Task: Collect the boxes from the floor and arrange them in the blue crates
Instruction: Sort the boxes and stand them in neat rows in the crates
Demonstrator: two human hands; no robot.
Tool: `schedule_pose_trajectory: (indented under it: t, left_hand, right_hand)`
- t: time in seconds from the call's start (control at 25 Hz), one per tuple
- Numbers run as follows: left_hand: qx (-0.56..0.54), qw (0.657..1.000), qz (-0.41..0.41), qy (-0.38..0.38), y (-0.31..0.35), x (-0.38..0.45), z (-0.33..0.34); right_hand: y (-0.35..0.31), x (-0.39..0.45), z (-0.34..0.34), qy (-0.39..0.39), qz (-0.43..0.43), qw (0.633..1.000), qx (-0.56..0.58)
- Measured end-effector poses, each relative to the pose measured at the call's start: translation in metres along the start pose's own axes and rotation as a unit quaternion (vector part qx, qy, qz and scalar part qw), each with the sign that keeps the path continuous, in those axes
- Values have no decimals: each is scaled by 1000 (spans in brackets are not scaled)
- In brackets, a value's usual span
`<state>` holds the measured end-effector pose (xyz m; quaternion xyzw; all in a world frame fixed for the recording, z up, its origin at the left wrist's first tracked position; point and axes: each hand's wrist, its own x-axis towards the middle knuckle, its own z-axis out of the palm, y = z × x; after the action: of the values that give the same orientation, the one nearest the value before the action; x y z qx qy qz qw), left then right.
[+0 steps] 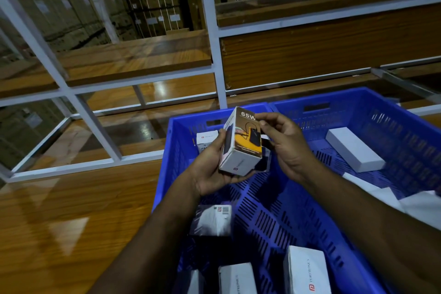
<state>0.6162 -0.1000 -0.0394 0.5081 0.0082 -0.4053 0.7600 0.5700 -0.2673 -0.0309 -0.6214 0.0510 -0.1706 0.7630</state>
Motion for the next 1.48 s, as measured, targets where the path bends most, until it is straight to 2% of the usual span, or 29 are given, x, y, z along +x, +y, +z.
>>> schedule_pose_trajectory:
  t: [0.12, 0.24, 0.36, 0.48, 0.6, 0.72, 0.84, 0.92, 1.08, 1.2, 1.32, 1.48]
  left_hand:
    - [2, 1000, 18, 19, 0, 6, -4]
    - [6, 996, 70, 55, 0, 12, -6]
    - [139, 970, 123, 159, -3, 19, -17]
    - [184, 945, 144, 229, -11, 34, -30]
    - [157, 952, 127, 230, -30, 57, -39]
    - [134, 956, 100, 242, -51, 76, -42]
    - [137, 958, 60, 243, -63, 86, -46]
    - [165, 953, 73, 244, -63, 89, -48]
    - [249, 910, 147, 297, -65, 98, -54]
    - [329, 867, 130, 350, -73, 97, -58]
    - [434, 815, 123, 363, -82, 95, -56]
    - [486, 770, 129, 392, -78, 104, -53]
  right_hand:
    - [4, 2, 0, 4, 1, 1000, -9]
    - [16, 7, -4, 56, -8, 994, -97]
    - [26, 12, -9, 91, 1, 982, -166]
    - [27, 15, -11, 106, -36, 975, -190]
    - [28, 19, -16, 130, -62, 966, -215]
    - [30, 22, -16, 123, -65, 961, -240]
    - [29, 22, -15, 118, -67, 960, -244]
    - [30, 22, -15, 114, -64, 961, -242]
    - [31, 23, -15, 111, -60, 961, -246]
    - [32, 26, -14, 114, -61, 960, -248]
    - [33, 27, -14, 114, -62, 958, -258]
    - [34, 28, -13, 118, -67, 953, -270]
